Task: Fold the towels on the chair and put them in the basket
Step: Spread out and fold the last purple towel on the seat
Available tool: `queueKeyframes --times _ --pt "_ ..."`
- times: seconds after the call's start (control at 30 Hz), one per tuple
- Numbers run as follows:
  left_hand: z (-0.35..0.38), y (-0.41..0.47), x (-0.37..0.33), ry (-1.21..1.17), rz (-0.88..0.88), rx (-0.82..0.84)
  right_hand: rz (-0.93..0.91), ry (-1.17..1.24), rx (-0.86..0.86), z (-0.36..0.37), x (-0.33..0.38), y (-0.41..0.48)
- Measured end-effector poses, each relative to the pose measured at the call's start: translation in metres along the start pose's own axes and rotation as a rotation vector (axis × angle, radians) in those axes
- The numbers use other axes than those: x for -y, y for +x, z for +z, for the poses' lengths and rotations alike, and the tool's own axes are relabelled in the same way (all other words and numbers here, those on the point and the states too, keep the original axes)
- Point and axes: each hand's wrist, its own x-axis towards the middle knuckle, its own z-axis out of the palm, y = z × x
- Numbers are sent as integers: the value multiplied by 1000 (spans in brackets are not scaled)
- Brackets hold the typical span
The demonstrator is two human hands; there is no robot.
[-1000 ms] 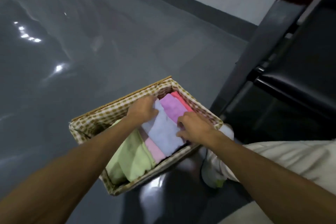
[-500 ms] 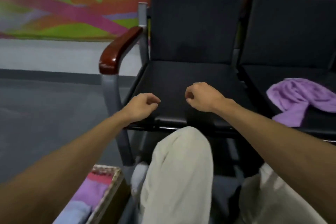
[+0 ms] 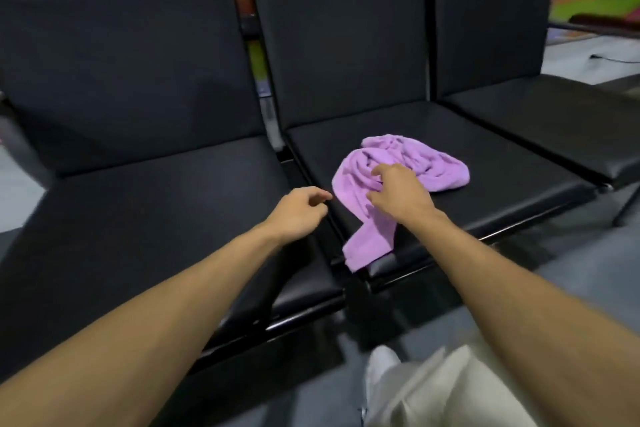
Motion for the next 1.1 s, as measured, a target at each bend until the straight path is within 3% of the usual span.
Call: queueKeyframes --times 0.13,0.2,0.27,0.4,0.57,0.7,0.83,1.0,1.1 --pt "28 51 -13 -26 -24 -113 7 -4 104 7 -20 20" --pt "33 72 -21 -7 -102 -185 -16 -104 175 10 -18 23" --pt "34 89 -25 13 -204 -204 -35 -52 180 8 -13 26" --pt "36 100 -23 -41 -265 -71 64 171 224 -1 -16 23" --pt "18 66 -17 -154 -143 130 303 103 112 -1 -34 17" --pt "-7 23 -5 -324 -7 255 329 555 90 3 -17 17" --pt "-37 -14 9 -640 -32 266 237 753 81 8 31 12" --pt "-98 -57 33 -744 -125 71 104 1154 140 22 107 7" --pt "-137 -81 58 -723 -180 -90 25 1257 251 32 151 1"
